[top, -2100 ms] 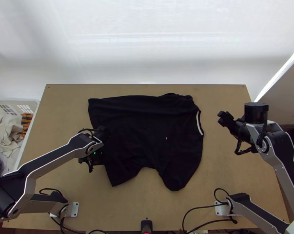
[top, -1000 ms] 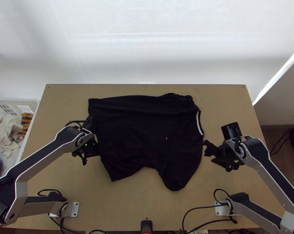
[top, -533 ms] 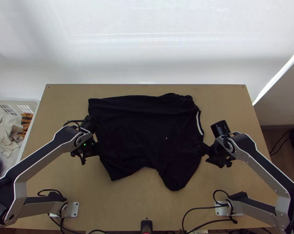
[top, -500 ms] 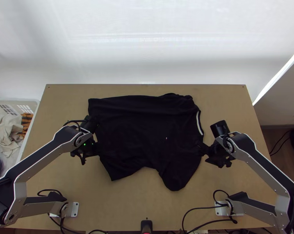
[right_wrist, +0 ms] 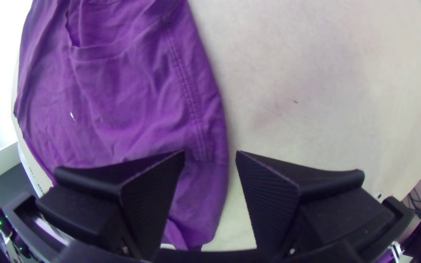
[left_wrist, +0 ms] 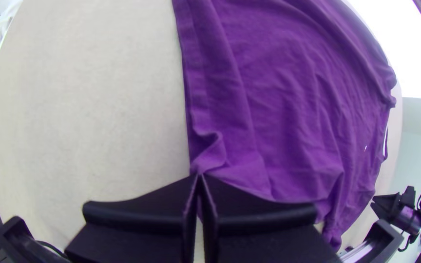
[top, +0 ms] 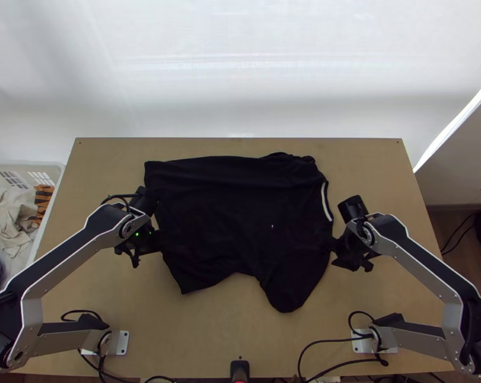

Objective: Fold the t-shirt

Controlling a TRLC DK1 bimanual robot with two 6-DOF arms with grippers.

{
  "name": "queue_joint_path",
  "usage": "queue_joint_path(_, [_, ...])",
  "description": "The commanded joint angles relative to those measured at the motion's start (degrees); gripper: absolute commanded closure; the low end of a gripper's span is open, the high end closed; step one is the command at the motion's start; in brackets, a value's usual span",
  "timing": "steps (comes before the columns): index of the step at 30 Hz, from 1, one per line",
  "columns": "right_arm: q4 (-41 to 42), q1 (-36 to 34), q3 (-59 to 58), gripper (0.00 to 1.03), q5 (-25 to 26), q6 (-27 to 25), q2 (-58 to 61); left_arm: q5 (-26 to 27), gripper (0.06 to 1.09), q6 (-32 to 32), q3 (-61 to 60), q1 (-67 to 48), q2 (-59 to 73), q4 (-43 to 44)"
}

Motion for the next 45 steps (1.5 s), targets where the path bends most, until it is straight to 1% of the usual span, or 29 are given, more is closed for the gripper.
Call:
queue_joint_path(1, [0.54,0.61,-1.65,0.50,-0.42,0.23,2.14,-0.48,1.05,0.06,1.06,0.62,-0.88,-1.12])
queue_joint_path(10, [1.68,1.23,-1.65,0.50,-0.42,0.23,5.12,-0.48,1.05,0.41,1.41,1.05,-0.88,-1.21])
queue_joint_path(11, [1.68,1.23,-1.65,0.52,-0.42,0.14,5.56,-0.48,1.05,0.50,1.50,1.14,-0.88,-1.30])
queue_joint_path(12, [1.86,1.32,-1.48,0.63,-0.33,0.14,5.91,-0.48,1.05,0.50,1.59,1.23,-0.88,-1.30])
queue_joint_path(13, [2.39,1.32,-1.48,0.71,-0.33,0.14,6.09,-0.48,1.05,0.50,1.68,1.41,-0.88,-1.39])
queue_joint_path(14, [2.83,1.32,-1.57,0.76,-0.24,0.14,6.18,-0.48,1.05,0.59,1.76,1.49,-0.88,-1.47])
queue_joint_path(16, [2.91,1.49,-1.65,0.78,-0.15,0.14,6.18,-0.48,1.05,0.94,1.76,1.76,-0.88,-1.56])
queue_joint_path(18, [2.91,1.93,-1.39,0.99,0.99,0.14,5.74,-0.48,1.05,1.11,1.85,2.11,-0.97,-1.74])
queue_joint_path(24, [2.03,1.14,1.60,1.00,1.34,-0.38,0.90,-0.48,1.05,2.70,3.78,5.01,-1.32,-3.06])
queue_joint_path(29, [0.01,-1.32,10.21,1.00,3.10,-0.91,-4.19,-1.35,1.05,5.51,10.90,9.40,-3.34,-3.76])
queue_joint_path(33, [-0.69,-2.11,18.12,1.00,6.17,-2.23,-6.13,-1.97,1.05,7.53,18.73,12.74,-4.40,-3.58])
queue_joint_path(35, [-0.87,-2.11,22.08,1.00,7.67,-3.20,-6.48,-2.06,1.05,8.15,22.15,13.97,-4.92,-2.79])
queue_joint_path(39, [-0.87,-1.76,31.13,1.00,8.99,-4.34,-5.69,-2.06,1.05,9.29,28.39,15.91,-4.31,-1.21])
queue_joint_path(42, [-0.60,-1.67,37.37,1.00,10.30,-5.04,-4.11,-3.64,1.05,9.29,32.52,16.96,-3.17,0.72])
queue_joint_path(45, [-0.25,-1.67,43.17,1.00,11.62,-5.22,-2.00,-3.73,1.05,9.29,36.83,18.19,-2.02,2.31])
